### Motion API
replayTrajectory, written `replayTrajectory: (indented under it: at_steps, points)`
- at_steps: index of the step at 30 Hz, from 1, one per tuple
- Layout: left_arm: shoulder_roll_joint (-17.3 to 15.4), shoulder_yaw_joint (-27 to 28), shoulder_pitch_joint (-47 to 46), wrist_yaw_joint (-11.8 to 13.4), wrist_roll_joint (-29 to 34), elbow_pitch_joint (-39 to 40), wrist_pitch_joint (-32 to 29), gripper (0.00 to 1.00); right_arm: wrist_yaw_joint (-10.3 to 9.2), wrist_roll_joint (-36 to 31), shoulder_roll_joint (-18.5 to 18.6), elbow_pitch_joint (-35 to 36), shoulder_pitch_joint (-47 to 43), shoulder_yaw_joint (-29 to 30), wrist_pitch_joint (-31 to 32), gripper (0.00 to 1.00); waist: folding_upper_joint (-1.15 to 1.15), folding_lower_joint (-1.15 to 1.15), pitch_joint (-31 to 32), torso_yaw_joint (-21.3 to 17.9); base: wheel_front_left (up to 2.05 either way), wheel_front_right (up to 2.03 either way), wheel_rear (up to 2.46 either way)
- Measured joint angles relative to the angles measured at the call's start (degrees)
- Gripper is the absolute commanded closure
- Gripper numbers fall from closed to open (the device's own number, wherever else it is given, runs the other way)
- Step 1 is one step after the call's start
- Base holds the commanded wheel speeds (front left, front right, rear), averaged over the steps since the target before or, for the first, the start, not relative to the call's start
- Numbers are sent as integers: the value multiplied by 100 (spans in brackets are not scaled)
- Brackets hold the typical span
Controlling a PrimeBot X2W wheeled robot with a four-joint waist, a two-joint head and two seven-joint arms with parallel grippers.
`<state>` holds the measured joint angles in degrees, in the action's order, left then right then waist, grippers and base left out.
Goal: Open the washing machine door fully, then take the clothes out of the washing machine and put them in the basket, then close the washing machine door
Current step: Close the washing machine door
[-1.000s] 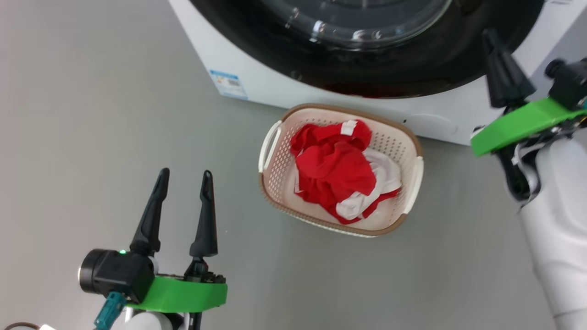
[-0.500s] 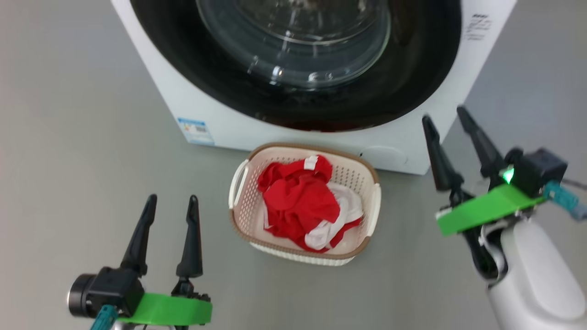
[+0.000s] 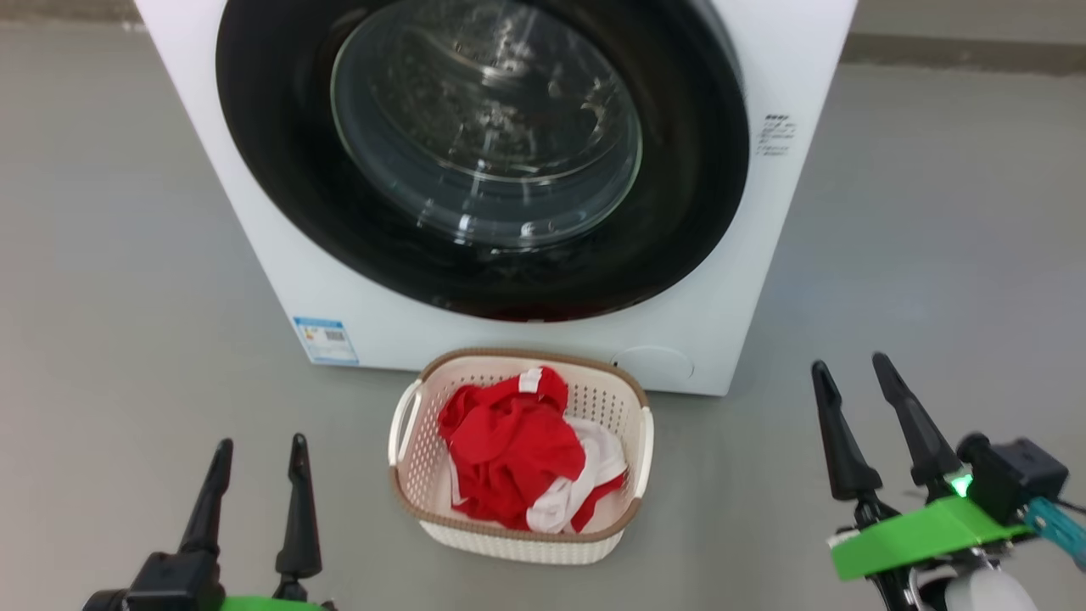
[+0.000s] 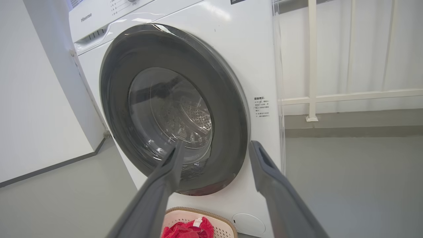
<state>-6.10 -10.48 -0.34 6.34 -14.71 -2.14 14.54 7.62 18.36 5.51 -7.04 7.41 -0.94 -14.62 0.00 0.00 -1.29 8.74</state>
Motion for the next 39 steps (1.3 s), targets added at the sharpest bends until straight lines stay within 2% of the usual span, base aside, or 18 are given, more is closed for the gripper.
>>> replayTrajectory:
  at_steps: [10,17,24,39]
  points:
    - [-133,154,255,60,-11,-67,0,0,0,-75,-207,722,-930,426,259,0,0,0,402,-258,0,0,0]
    - [-188,287,416,205,-20,-107,0,0,0,-75,-291,1040,-1309,577,367,0,0,0,499,-393,0,0,0]
    - [-291,390,485,257,-87,-105,-1,0,0,-73,-312,1118,-1480,744,392,0,0,0,509,-405,0,0,0]
    - [-292,358,490,357,-105,-1,-37,0,0,-74,-325,1163,-1707,878,261,0,0,0,442,-428,0,0,0]
